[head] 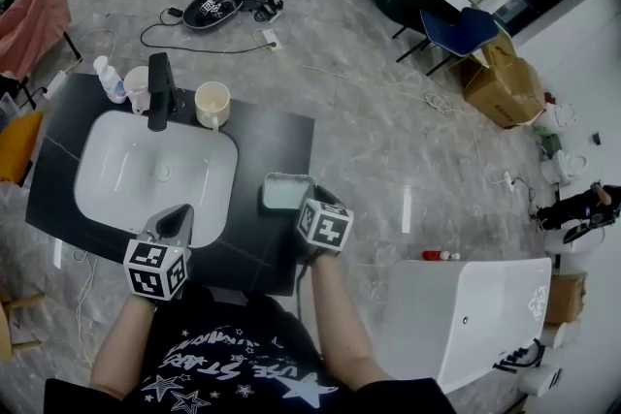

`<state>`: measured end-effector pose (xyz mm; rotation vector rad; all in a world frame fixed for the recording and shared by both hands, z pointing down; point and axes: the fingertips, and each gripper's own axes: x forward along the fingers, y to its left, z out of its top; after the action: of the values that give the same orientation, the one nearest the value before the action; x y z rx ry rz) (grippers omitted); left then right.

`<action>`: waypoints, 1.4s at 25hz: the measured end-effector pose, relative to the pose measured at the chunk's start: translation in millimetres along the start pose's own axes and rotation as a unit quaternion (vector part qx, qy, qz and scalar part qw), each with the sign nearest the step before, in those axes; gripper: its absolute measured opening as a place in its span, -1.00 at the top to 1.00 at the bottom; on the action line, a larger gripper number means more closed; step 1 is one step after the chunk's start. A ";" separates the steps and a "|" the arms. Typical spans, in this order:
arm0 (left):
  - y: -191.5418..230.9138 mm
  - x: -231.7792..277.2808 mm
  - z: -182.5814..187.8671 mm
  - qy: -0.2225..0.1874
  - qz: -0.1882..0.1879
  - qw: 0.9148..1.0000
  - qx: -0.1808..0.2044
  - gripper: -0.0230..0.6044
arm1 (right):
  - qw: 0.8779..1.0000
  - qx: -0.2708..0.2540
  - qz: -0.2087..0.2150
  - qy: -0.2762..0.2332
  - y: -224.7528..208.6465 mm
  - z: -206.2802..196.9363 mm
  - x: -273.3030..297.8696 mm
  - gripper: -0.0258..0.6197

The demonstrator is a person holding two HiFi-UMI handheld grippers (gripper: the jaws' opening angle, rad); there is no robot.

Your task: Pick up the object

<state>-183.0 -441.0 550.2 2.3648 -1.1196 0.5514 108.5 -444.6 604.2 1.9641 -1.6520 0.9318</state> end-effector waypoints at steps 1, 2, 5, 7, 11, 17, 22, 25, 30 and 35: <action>-1.4 -1.2 2.6 -0.005 0.003 1.000 0.000 0.90 | 1.000 -0.002 0.005 -0.004 1.0 4.4 -1.6 0.89; -2.5 -2.6 5.2 -0.010 0.006 1.000 0.000 0.90 | 1.000 -0.005 0.010 -0.008 2.2 9.2 -2.8 0.89; -5.1 -9.4 13.2 -0.026 0.025 0.999 -0.003 0.90 | 0.999 -0.017 0.030 -0.019 7.3 24.2 -6.8 0.89; -8.5 -16.5 16.8 -0.037 0.040 0.998 -0.007 0.90 | 0.998 -0.027 0.045 -0.026 10.7 32.2 -10.8 0.89; -21.3 -35.4 15.8 -0.059 0.075 0.995 -0.020 0.90 | 0.995 -0.050 0.083 -0.036 18.6 43.6 -19.3 0.89; -39.6 -68.8 -12.3 -0.083 0.145 0.984 -0.061 0.90 | 0.982 -0.103 0.154 -0.044 43.8 48.5 -28.5 0.89; -47.4 -93.5 -40.3 -0.085 0.192 0.974 -0.087 0.90 | 0.969 -0.136 0.199 -0.045 68.8 45.3 -35.1 0.89; -54.2 -110.3 -55.6 -0.082 0.213 0.968 -0.107 0.90 | 0.963 -0.147 0.222 -0.040 83.4 38.7 -40.4 0.89; -60.2 -138.4 -70.9 -0.086 0.240 0.958 -0.132 0.90 | 0.954 -0.171 0.244 -0.029 108.3 21.4 -50.6 0.89; -73.2 -174.1 -105.9 -0.095 0.258 0.949 -0.154 0.90 | 0.944 -0.201 0.260 -0.027 129.4 -12.4 -74.2 0.89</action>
<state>-243.8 -234.5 526.0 1.8814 -1.7887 0.2872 -25.5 -412.2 546.0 1.3155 -2.2402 0.6347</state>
